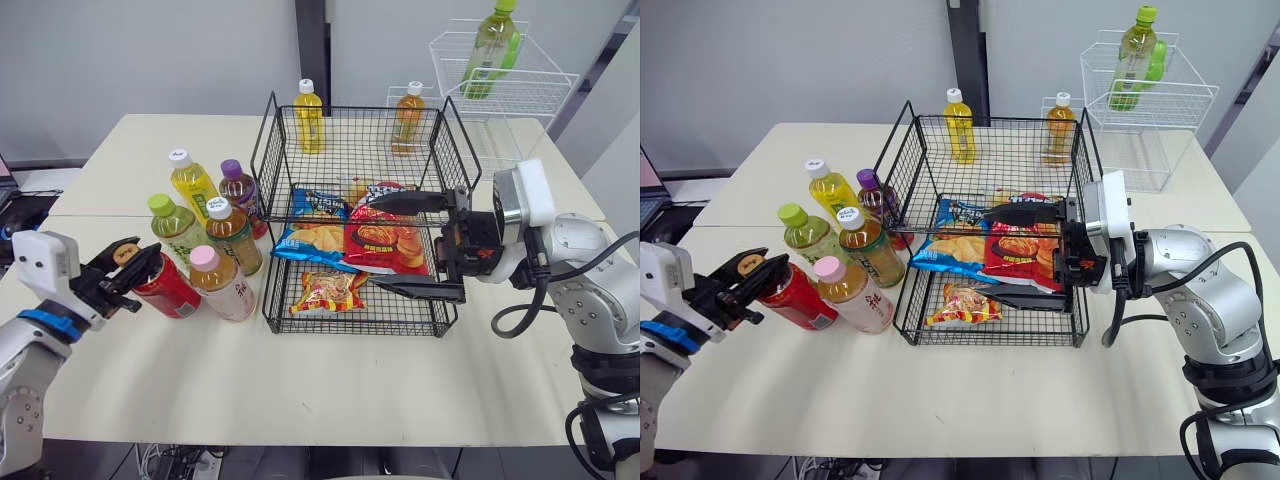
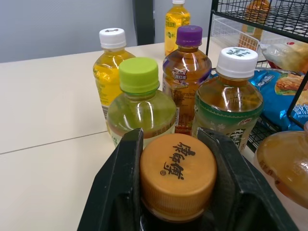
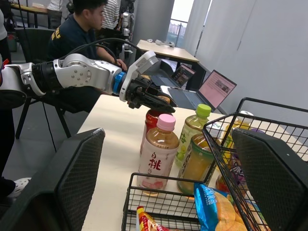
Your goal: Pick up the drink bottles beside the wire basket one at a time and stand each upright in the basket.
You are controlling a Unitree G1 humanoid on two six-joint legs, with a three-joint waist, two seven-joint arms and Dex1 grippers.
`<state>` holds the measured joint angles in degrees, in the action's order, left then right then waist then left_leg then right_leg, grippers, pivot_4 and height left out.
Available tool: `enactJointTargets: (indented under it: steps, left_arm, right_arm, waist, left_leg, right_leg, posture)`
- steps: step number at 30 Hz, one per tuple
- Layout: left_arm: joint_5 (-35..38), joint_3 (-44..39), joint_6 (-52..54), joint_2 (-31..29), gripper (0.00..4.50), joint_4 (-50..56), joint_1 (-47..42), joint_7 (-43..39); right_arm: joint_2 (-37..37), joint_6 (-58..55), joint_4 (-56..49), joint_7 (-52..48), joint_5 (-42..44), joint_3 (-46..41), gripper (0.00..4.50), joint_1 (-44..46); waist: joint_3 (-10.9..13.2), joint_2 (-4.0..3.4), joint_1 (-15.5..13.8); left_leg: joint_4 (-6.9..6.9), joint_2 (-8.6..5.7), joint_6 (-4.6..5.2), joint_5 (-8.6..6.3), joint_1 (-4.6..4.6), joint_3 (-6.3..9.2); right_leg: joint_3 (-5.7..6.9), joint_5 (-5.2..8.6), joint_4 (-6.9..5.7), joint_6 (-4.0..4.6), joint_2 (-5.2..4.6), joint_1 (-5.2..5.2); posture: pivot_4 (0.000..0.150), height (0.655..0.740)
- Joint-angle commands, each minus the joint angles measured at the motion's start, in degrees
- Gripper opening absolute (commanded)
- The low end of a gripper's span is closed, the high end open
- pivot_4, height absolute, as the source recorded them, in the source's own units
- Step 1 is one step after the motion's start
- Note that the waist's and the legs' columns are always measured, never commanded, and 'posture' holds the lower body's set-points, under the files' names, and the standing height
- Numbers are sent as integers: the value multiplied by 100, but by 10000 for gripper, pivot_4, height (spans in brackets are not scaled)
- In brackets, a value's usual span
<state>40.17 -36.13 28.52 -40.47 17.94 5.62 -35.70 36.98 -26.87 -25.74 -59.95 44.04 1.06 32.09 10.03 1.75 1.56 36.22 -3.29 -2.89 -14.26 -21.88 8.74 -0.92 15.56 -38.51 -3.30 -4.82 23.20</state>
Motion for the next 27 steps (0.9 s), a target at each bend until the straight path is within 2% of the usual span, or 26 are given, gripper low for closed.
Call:
enactJointTargets:
  steps: [1, 6, 10, 15, 19, 22, 24, 27]
  left_arm:
    - [438, -567, 163, -398, 13735, 395, -183, -103]
    - [1025, -1067, 823, -1156, 13735, 320, -333, -443]
    - [1735, -1690, 1655, -2114, 13735, -189, -682, -946]
    - [2179, -1710, 2368, -3122, 13735, -994, -1431, -1457]
    - [2293, -1092, 2388, -3715, 13735, -1657, -2412, -1712]
    - [2253, -257, 2143, -3870, 13735, -2053, -3488, -1722]
    - [2189, 414, 2090, -3845, 13735, -2245, -4361, -1788]
    - [1939, 1344, 2048, -3443, 13735, -2539, -5763, -1769]
  right_arm:
    - [-61, 118, -88, -39, 49, -125, 45000, 45]
    - [-172, 176, 32, -78, -21, -82, 45000, 103]
    - [-263, 205, 101, -36, -55, -82, 45000, 166]
    - [-332, 176, 89, 92, -50, -125, 45000, 149]
    - [-310, 142, -15, 188, -34, -185, 45000, 98]
    - [-287, 103, -105, 361, -37, -237, 45000, 67]
    - [-287, 47, -227, 600, -58, -289, 45000, 10]
    - [-345, -75, -527, 1182, -82, -426, 45000, -144]
  waist:
    - [9, 14, 0]
    - [17, 21, 5]
    - [23, 20, 16]
    - [32, 9, 32]
    - [38, 10, 24]
    - [40, 6, 15]
    - [40, 8, 16]
    - [41, 10, 12]
  left_leg:
    - [0, 0, 0, 0, 0, 2]
    - [0, 3, 0, 0, -4, 9]
    - [-4, 3, 0, 0, -2, 7]
    - [-13, 0, 0, 0, 0, 6]
    - [-14, -2, -1, 0, -1, 7]
    - [-15, -3, -2, 0, -1, 10]
    - [-14, 0, -3, 0, -2, 14]
    - [-14, -1, -7, 1, -8, 23]
  right_leg:
    - [1, 0, 0, 0, 0, 0]
    - [6, 0, 1, 0, 7, 2]
    - [6, 0, 4, 0, 10, 2]
    - [7, 1, 8, 0, 19, 4]
    - [6, 0, 7, 0, 31, 6]
    - [4, 0, 12, 1, 42, 4]
    - [6, -3, 13, 6, 49, 3]
    - [7, -4, 11, 7, 54, 6]
  posture:
    - [1500, 7400]
    - [1500, 7400]
    - [1500, 7400]
    - [1500, 7400]
    - [1500, 7400]
    - [1500, 7400]
    - [1500, 7400]
    - [1500, 7400]
